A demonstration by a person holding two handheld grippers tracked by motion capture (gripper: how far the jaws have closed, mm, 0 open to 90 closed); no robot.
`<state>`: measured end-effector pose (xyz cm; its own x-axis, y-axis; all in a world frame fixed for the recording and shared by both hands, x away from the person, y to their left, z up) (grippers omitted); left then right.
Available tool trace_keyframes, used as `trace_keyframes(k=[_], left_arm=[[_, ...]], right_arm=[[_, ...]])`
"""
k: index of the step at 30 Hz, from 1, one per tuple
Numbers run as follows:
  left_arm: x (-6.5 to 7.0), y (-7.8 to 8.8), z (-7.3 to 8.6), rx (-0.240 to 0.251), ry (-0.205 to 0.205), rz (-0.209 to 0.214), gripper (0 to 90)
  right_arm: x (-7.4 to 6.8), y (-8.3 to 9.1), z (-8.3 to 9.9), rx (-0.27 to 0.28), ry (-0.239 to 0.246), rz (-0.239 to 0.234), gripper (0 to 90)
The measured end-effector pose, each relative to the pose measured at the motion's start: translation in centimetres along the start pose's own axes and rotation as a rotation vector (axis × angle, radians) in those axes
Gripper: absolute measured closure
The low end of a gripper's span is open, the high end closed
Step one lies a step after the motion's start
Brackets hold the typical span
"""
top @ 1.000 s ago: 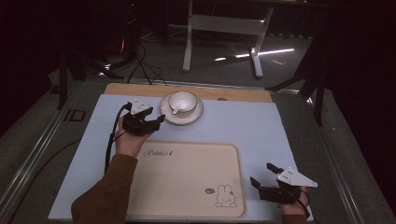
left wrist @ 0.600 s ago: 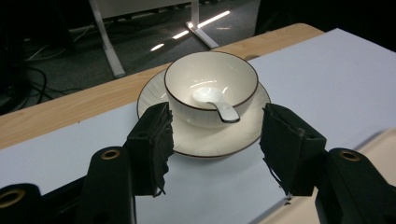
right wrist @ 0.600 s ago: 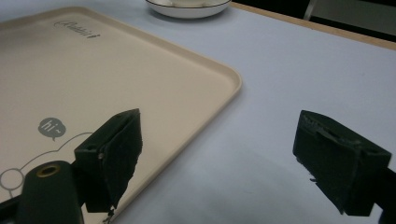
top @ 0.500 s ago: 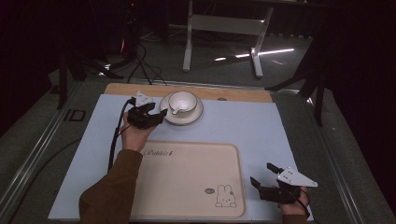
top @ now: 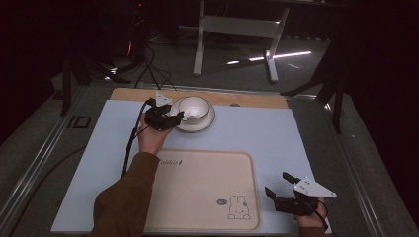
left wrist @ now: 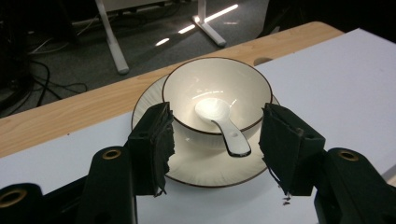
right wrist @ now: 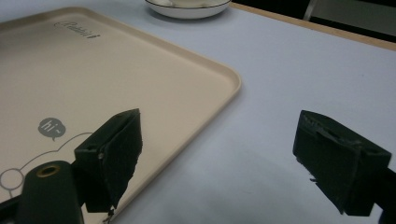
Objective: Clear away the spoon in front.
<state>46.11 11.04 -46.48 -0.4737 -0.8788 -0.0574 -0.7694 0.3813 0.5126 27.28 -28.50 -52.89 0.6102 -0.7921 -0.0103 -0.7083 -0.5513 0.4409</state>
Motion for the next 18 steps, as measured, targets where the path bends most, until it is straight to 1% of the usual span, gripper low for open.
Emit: trace_keyframes(k=[3, 8, 10, 11, 13, 16, 18], left_arm=[[0.3, -0.9, 0.0, -0.012, 0.004, 0.002, 44.6], [0.7, -2.3, 0.4, -0.044, -0.002, 0.006, 46.9], [0.9, -2.9, 0.6, -0.050, 0.003, 0.009, 47.5], [0.9, -2.9, 0.6, -0.050, 0.003, 0.009, 47.7], [1.2, -3.6, 0.8, -0.062, 0.007, 0.010, 47.9], [1.4, -4.2, 1.0, -0.069, 0.011, 0.006, 49.0], [1.4, -4.6, 1.1, -0.085, 0.012, -0.005, 49.6]], right_arm=[[0.1, 0.0, 0.0, -0.003, -0.001, 0.001, 15.3], [0.1, 0.0, 0.0, -0.004, 0.000, 0.001, 15.3], [0.1, 0.1, 0.0, -0.003, 0.000, 0.002, 15.3], [0.1, 0.1, 0.0, -0.003, 0.000, 0.002, 15.3], [0.2, 0.1, 0.0, -0.002, -0.003, 0.002, 15.3], [0.2, 0.2, 0.1, -0.002, -0.005, 0.002, 15.3], [0.3, 0.2, 0.0, -0.001, -0.005, 0.003, 15.3]])
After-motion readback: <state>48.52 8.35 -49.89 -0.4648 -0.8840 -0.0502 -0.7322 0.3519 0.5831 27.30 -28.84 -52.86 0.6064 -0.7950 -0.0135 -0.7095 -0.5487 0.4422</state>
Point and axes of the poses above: each handheld gripper's, and its own axes: y roughly backward along the jaws, z roughly out of its underside, x roughly to its right, the point moved 5 cm from there along -y, roughly forward along the jaws, and after that the axes turned 3 degrees about -y, right-handed, at the moved point
